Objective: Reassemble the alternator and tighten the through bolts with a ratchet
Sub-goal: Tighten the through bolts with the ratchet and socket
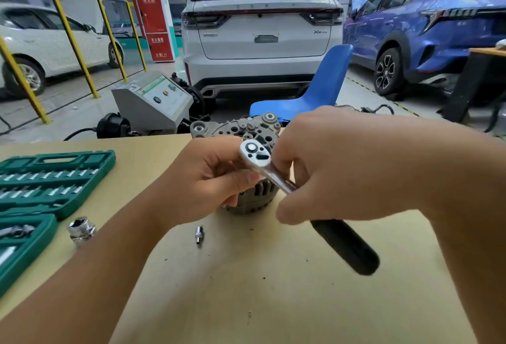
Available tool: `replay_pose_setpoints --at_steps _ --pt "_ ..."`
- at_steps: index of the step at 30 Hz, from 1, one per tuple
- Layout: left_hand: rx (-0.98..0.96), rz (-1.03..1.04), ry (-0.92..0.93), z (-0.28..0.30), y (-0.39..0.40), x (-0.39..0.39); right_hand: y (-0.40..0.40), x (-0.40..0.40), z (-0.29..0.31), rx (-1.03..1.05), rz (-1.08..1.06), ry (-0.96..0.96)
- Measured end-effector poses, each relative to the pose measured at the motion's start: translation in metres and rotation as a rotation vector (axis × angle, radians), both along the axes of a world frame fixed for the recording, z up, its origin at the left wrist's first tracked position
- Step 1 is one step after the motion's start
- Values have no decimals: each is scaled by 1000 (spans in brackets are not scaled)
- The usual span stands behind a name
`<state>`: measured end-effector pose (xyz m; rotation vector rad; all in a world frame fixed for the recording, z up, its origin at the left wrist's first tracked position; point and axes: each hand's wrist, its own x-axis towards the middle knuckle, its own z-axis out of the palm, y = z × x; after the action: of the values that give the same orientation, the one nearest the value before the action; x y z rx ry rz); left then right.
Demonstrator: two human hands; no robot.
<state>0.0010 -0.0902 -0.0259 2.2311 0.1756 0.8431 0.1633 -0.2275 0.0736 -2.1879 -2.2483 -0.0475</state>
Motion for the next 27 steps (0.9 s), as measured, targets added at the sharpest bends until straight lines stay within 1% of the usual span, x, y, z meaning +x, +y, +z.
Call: replay_pose_setpoints --at_steps 1,3,6,8,10,11,14,16,18,21,22,23,25,27 --pt "-4 10 -1 0 1 -1 -1 -1 2 18 -19 28" --pt "-6 37 6 -1 3 -2 -2 2 0 132 -48 79" --pt "9 49 14 -2 2 -1 -1 0 -3 294 -82 18" --pt "-41 22 -17 -4 1 1 1 -6 -4 209 -50 34" --pt "-60 6 -67 -4 -1 2 -1 -14 -1 50 -16 -21" --pt "-63 6 -73 -5 -2 2 -4 -16 1 25 -17 -33" --pt "-63 19 -60 -4 -1 3 -8 -5 4 168 -54 92" --pt "-66 20 -61 -4 -2 3 -6 -4 1 266 -69 52" --pt "-67 11 -74 -5 -3 3 -2 -6 -2 260 -46 30" --pt "-77 6 -106 -6 -5 2 1 -10 -4 67 3 6" --pt "-80 8 -104 -7 -6 2 1 -9 -3 38 -7 15" --pt "-82 12 -99 -7 -6 1 0 -7 -1 49 -35 37" --pt "-89 19 -88 -6 -7 0 -1 -1 -1 158 -74 71" --pt "-94 27 -90 -6 -6 0 -3 0 -5 272 -88 38"
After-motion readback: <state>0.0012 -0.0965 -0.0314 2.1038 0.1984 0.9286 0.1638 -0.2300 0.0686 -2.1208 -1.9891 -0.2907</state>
